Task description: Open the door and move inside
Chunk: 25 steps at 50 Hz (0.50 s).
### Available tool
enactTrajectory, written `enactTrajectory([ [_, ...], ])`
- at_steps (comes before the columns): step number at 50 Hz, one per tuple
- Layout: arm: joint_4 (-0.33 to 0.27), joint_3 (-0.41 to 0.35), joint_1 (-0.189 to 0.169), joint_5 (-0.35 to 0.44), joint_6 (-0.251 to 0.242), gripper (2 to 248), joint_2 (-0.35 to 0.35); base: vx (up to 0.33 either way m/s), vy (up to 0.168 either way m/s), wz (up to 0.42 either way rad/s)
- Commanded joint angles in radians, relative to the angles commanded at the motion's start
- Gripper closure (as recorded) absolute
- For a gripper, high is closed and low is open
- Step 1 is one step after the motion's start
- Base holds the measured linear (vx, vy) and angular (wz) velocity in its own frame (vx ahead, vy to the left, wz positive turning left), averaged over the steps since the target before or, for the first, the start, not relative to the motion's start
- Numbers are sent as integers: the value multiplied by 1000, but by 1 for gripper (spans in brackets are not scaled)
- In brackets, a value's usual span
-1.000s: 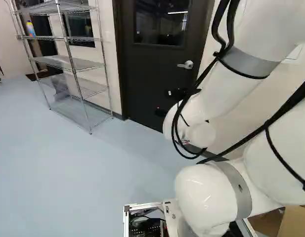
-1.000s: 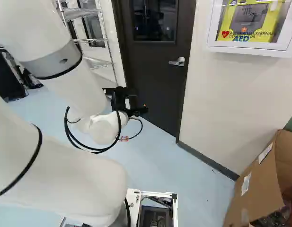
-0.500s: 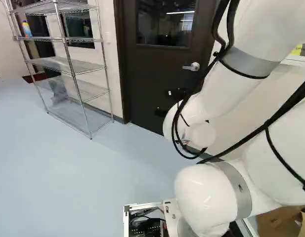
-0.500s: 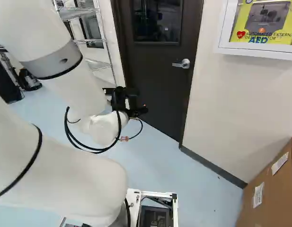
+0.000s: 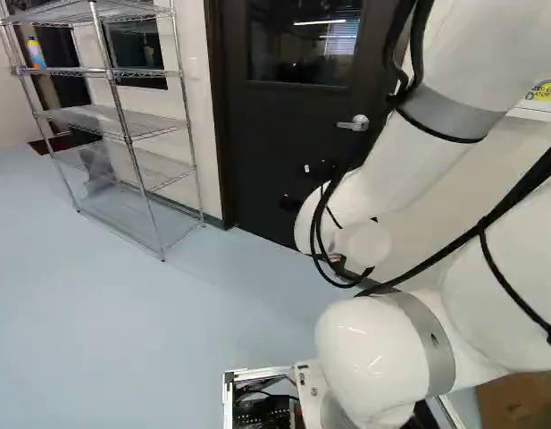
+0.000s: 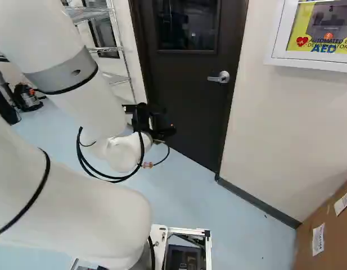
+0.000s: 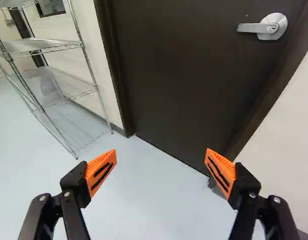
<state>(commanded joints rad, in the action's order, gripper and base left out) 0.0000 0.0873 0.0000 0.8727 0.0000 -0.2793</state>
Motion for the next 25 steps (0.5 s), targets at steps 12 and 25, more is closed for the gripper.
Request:
enactTrajectory([
  [12, 0, 0, 0, 0, 0, 3, 0, 98, 52, -203],
  [25, 0, 0, 0, 0, 0, 3, 0, 101, 53, -210],
])
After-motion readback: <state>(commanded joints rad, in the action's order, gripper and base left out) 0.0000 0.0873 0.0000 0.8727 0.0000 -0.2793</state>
